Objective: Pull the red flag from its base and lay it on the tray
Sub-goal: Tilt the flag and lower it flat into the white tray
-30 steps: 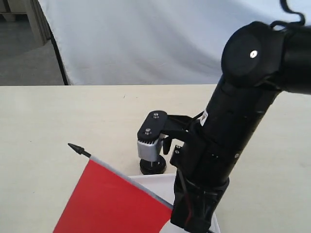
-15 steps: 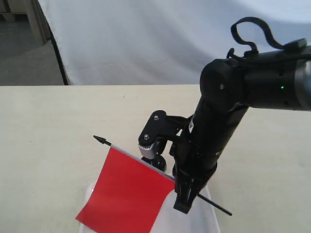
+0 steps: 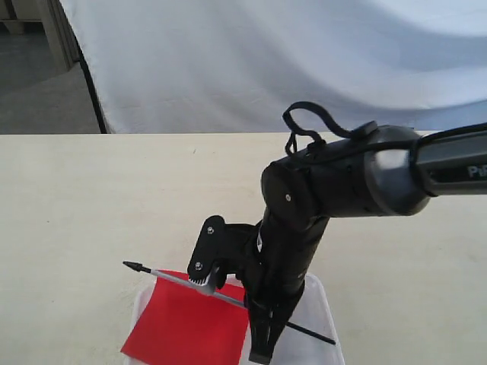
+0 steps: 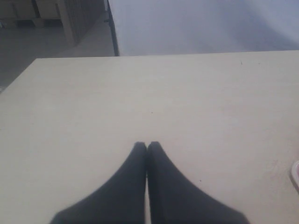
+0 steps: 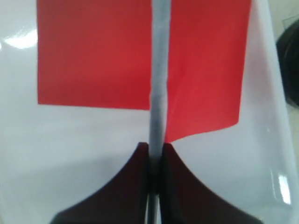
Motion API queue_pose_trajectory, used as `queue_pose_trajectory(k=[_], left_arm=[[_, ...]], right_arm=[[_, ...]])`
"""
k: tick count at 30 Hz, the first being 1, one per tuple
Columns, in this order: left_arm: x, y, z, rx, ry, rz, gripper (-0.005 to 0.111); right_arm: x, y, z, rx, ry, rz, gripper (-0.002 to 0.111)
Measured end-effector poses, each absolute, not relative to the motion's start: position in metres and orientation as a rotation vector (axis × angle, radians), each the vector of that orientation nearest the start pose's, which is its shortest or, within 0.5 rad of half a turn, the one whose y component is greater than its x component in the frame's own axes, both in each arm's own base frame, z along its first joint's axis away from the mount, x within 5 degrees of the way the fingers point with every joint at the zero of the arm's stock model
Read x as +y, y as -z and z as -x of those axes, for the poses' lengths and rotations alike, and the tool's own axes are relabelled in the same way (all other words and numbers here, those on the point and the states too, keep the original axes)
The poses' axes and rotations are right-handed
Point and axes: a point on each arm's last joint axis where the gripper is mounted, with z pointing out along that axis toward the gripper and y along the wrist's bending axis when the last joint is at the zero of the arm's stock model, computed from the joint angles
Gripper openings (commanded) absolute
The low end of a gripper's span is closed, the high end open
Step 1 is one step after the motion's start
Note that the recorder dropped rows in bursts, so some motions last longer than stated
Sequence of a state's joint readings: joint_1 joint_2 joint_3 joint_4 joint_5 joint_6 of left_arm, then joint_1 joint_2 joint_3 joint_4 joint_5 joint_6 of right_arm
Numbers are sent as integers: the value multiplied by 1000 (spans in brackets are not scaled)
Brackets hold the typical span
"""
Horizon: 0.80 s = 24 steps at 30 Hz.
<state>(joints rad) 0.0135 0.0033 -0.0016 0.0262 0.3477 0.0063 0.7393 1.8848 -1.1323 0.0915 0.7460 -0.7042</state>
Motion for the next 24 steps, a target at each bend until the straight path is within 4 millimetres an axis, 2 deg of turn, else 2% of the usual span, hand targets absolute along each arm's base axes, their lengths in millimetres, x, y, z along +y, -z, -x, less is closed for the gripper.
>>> queue_pose_trajectory(k=[6, 10, 13, 15, 18, 20, 24], left_arm=[[2, -182, -54, 1833, -39, -10, 0], [2, -182, -54, 1833, -39, -10, 0], [2, -182, -54, 1833, -39, -10, 0], [2, -182, -54, 1833, -39, -10, 0], [2, -182, -54, 1833, -39, -10, 0], [2, -182, -54, 1833, -39, -10, 0], [2, -182, -54, 1833, -39, -10, 0]], right_arm=[[242, -137, -257, 2336, -102, 1882, 0], [242, -135, -257, 2343, -102, 1881, 1], [242, -135, -257, 2345, -102, 1879, 17], [242, -135, -257, 2345, -102, 1879, 37], [242, -135, -256, 2353, -102, 1886, 58], [241, -135, -256, 2358, -102, 1891, 63], [240, -134, -254, 2379, -103, 1910, 62]])
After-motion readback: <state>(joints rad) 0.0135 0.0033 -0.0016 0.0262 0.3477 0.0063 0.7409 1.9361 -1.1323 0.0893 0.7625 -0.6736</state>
